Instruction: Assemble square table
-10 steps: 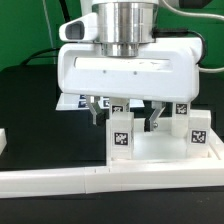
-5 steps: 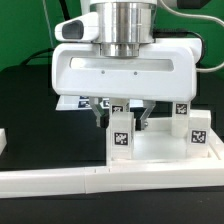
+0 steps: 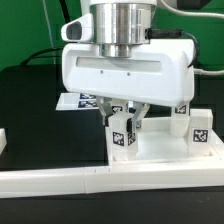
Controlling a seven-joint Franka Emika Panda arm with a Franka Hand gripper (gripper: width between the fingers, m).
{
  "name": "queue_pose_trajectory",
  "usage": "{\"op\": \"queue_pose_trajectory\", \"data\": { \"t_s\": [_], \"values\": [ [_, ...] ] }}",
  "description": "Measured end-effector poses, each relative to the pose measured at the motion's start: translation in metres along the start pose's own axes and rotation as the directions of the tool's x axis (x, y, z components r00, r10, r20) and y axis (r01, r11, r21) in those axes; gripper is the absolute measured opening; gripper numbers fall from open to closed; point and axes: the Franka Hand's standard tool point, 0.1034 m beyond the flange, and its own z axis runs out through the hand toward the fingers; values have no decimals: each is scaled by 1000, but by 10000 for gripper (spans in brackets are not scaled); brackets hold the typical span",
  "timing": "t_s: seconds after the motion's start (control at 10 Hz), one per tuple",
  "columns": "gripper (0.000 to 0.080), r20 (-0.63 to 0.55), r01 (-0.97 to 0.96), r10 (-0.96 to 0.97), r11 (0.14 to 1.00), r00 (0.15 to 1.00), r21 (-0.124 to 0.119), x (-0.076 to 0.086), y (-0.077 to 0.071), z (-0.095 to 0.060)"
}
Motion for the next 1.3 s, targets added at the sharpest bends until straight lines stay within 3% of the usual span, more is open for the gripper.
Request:
{"op": "queue_pose_trajectory", "data": {
  "t_s": [0.3,0.7,0.8,1.0,1.1,1.2,1.3],
  "values": [
    [288,52,-435,437,899,898,-42,1,3,-1],
    [290,90,-799,803,595,589,-86,-3,1,-1],
    [290,85,-827,831,555,549,-91,-3,2,0],
    [290,85,-816,821,570,564,-90,-3,2,0],
    [468,84,-801,806,592,586,-86,-3,2,0],
    [468,79,-635,636,772,768,-42,-3,-3,1],
    [604,90,-494,495,869,865,-26,-6,-6,2]
  ]
}}
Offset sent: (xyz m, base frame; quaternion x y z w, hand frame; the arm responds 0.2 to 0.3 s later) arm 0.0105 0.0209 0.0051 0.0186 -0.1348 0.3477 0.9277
